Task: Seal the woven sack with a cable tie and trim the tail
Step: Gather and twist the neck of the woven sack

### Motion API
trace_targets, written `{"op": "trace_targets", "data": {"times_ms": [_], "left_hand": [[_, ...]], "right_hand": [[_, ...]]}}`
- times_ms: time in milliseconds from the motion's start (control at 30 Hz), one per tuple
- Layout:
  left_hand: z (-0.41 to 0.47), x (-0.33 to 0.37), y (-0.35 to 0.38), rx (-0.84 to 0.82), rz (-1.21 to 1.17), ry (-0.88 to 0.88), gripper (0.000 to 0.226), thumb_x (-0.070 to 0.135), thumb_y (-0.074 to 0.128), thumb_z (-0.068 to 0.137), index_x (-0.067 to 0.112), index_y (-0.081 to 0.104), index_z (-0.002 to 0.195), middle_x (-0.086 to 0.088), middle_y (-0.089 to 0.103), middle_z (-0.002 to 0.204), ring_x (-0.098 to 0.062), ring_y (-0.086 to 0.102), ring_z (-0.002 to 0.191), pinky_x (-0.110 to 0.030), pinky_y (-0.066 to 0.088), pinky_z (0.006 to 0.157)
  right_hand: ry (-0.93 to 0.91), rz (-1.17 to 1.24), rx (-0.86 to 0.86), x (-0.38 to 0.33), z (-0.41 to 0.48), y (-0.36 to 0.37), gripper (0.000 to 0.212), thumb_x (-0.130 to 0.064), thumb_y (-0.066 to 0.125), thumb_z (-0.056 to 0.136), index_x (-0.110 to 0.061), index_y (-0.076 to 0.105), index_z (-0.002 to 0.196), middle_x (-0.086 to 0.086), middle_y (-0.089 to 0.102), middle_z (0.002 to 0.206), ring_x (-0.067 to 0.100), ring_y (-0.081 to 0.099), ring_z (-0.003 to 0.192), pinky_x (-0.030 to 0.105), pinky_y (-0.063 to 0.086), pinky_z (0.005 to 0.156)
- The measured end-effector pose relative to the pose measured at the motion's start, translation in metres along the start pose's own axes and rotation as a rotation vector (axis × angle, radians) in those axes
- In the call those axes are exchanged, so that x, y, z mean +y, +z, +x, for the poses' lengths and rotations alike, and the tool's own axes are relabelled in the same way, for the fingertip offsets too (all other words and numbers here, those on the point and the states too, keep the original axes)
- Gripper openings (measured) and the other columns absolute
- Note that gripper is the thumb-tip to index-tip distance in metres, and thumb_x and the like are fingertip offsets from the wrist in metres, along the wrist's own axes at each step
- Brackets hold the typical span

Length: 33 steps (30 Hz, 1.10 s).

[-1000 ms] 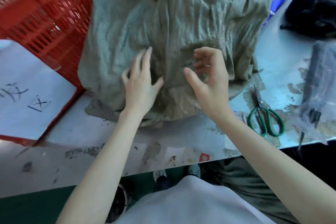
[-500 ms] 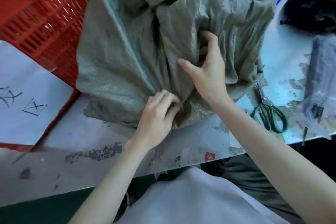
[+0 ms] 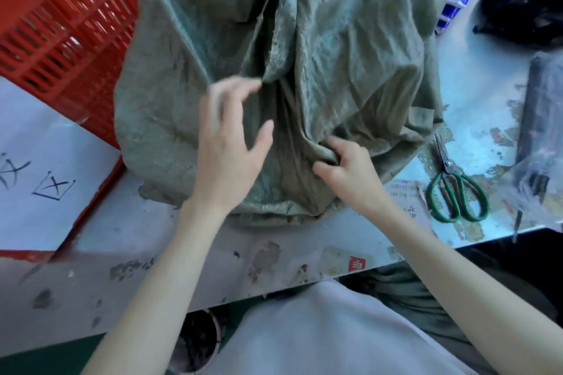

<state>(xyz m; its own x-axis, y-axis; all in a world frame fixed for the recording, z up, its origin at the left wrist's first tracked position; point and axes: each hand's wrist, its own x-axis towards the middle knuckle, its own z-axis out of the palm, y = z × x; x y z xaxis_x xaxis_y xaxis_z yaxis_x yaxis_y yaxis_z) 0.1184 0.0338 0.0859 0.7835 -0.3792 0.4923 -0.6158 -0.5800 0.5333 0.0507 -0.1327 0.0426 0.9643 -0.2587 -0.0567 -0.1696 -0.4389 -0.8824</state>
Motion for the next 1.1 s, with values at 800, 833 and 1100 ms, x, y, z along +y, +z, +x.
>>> {"op": "trace_targets", "data": {"times_ms": [800,833,1100], "left_hand": [[-0.036,0.009,-0.004,-0.244,-0.136,-0.055,0.014,-0.004,0.053,0.08,0.0,0.06,0.092,-0.009,0.057,0.087,-0.021,0.055,0.079,-0.02,0.04,0.07],[-0.043,0.01,-0.007,-0.276,-0.148,-0.062,0.014,-0.002,0.052,0.08,0.002,0.06,0.092,-0.005,0.056,0.087,-0.022,0.055,0.079,-0.02,0.04,0.07],[-0.078,-0.003,-0.02,-0.564,0.238,-0.153,0.027,0.019,0.048,0.088,0.018,0.063,0.11,-0.005,0.062,0.103,-0.037,0.063,0.092,-0.035,0.046,0.066]], "right_hand": [[-0.404,0.066,0.467,-0.046,-0.035,-0.005,0.046,0.002,0.059,0.063,-0.002,0.046,0.107,0.01,0.039,0.101,0.025,0.047,0.089,0.024,0.042,0.079],[-0.432,0.047,0.44,-0.05,-0.036,-0.005,0.047,0.004,0.06,0.063,-0.001,0.047,0.107,0.009,0.039,0.101,0.023,0.046,0.09,0.022,0.041,0.08],[-0.425,0.117,0.189,-0.072,-0.057,-0.007,0.006,-0.002,0.061,0.081,-0.002,0.055,0.083,0.008,0.057,0.073,0.024,0.054,0.066,0.035,0.046,0.06]]}}
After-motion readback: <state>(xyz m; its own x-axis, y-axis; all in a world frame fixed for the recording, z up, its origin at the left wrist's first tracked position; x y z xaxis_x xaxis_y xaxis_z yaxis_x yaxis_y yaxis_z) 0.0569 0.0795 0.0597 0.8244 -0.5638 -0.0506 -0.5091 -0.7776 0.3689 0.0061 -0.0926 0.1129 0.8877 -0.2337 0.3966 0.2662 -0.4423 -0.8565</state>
